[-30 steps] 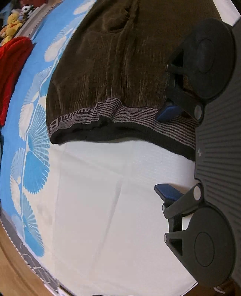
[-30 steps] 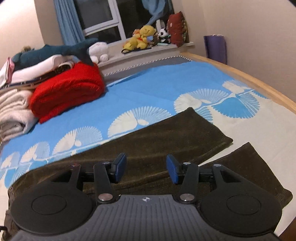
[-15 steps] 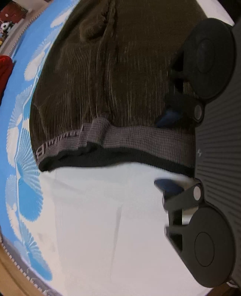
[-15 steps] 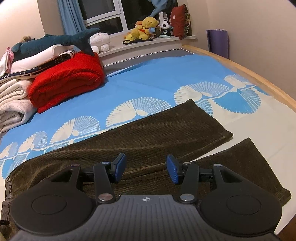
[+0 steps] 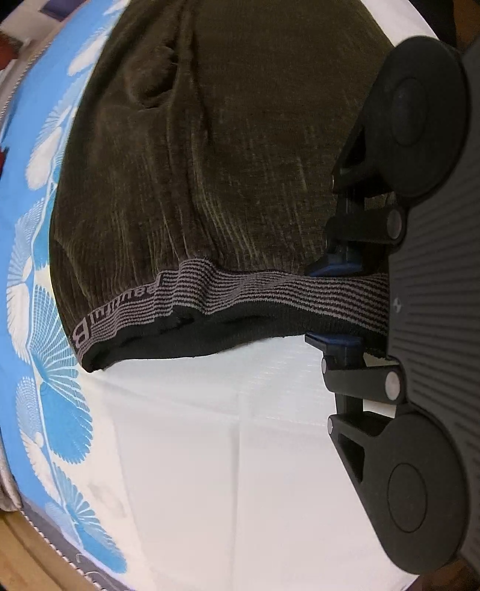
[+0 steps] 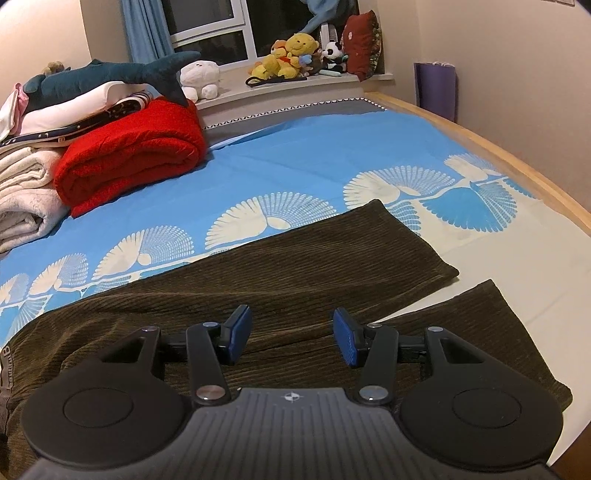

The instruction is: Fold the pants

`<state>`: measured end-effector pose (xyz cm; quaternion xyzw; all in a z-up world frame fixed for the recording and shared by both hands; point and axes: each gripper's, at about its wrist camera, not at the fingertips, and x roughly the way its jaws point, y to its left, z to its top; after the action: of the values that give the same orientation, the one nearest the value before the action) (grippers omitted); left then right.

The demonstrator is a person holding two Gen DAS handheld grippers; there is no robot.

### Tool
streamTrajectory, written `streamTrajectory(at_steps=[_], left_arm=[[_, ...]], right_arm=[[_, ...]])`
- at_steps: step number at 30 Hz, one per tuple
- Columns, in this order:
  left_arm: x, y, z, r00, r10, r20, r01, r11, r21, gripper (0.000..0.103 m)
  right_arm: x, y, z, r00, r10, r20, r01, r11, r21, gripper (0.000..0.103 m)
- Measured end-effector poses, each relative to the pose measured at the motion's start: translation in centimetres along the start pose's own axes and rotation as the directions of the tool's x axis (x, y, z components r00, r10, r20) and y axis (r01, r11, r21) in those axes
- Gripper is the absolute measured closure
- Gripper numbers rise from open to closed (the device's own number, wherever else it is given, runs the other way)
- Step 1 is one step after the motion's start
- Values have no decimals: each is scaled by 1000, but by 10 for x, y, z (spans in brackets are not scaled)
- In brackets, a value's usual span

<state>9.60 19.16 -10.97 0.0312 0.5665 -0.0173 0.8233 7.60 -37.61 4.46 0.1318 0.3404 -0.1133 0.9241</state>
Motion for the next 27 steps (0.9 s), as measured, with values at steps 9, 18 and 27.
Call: streamTrajectory(at_steps=[9, 18, 27], left_arm=[[-33, -5, 9, 982, 13, 187, -8, 1000, -30, 65], [-1, -41, 8, 999, 46, 29, -50, 988, 149, 63], [-26, -40, 25, 980, 3, 199, -19, 997, 79, 55]], right_arm=[[0, -2, -1, 1000, -1, -5, 0, 1000, -17, 50], [2, -9, -1, 1000, -13, -15, 13, 1000, -11, 50], [2, -15, -1, 999, -35, -10, 35, 999, -18, 50]])
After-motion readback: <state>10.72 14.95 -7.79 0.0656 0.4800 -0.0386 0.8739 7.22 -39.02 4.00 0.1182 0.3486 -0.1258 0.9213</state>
